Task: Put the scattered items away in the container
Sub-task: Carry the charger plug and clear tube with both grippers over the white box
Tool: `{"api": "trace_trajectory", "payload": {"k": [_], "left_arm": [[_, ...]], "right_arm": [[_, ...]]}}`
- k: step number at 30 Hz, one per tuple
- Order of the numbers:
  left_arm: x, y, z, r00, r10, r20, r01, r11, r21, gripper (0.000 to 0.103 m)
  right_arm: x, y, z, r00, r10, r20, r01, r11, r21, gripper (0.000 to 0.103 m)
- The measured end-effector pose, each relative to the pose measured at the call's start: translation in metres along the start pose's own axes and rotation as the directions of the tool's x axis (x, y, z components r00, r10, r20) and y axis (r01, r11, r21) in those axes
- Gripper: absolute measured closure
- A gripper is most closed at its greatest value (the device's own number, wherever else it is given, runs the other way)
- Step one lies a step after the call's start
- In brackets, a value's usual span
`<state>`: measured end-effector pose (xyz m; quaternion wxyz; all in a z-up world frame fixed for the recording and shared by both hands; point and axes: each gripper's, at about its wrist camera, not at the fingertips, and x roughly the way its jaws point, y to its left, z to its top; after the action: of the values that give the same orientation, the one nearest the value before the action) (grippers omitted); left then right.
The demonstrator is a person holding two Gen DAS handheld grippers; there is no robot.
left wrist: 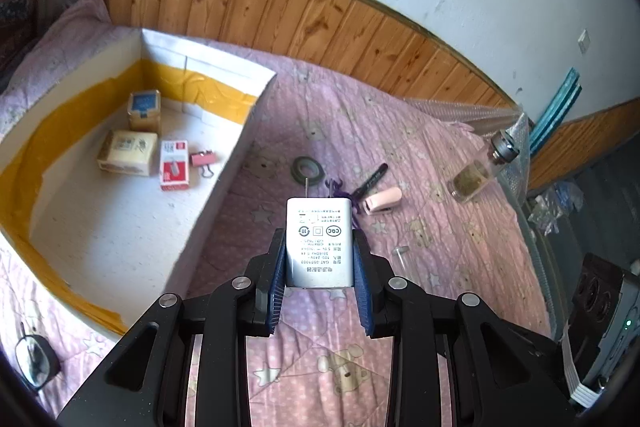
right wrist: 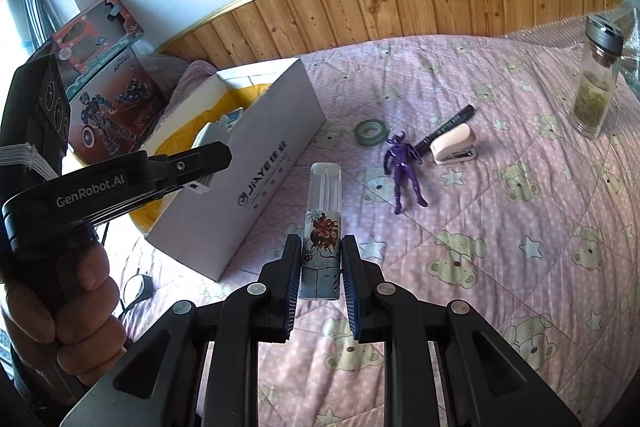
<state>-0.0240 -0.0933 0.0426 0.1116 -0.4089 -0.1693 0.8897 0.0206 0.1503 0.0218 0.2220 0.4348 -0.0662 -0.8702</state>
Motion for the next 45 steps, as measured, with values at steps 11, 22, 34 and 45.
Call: {"api": "trace_trajectory", "payload": {"k": [11, 22, 34, 45], "left_arm": [[-0.025, 0.016, 0.002, 0.999, 0.000, 0.047, 0.001, 1.000, -0.016, 0.072], [-0.042, 0.035, 0.008, 0.997, 0.011, 0.081, -0.008, 0.999, -0.044, 0.072], [-0.053, 0.055, 0.018, 0.993, 0.049, 0.110, -0.042, 0.997, -0.069, 0.072], [-0.055, 0.084, 0.027, 0.989, 0.103, 0.110, -0.091, 0.989, -0.113, 0.072]], "right_arm": [[-0.005, 0.038, 0.005, 0.999, 0.032, 0.010, -0.032, 0.998, -0.057, 0.082], [-0.010, 0.067, 0.018, 0.997, 0.061, 0.038, -0.057, 0.993, -0.099, 0.082], [-0.005, 0.095, 0.040, 0.993, 0.100, 0.057, -0.090, 0.984, -0.153, 0.082], [0.011, 0.123, 0.054, 0.988, 0.145, 0.044, -0.133, 0.969, -0.207, 0.082]]}}
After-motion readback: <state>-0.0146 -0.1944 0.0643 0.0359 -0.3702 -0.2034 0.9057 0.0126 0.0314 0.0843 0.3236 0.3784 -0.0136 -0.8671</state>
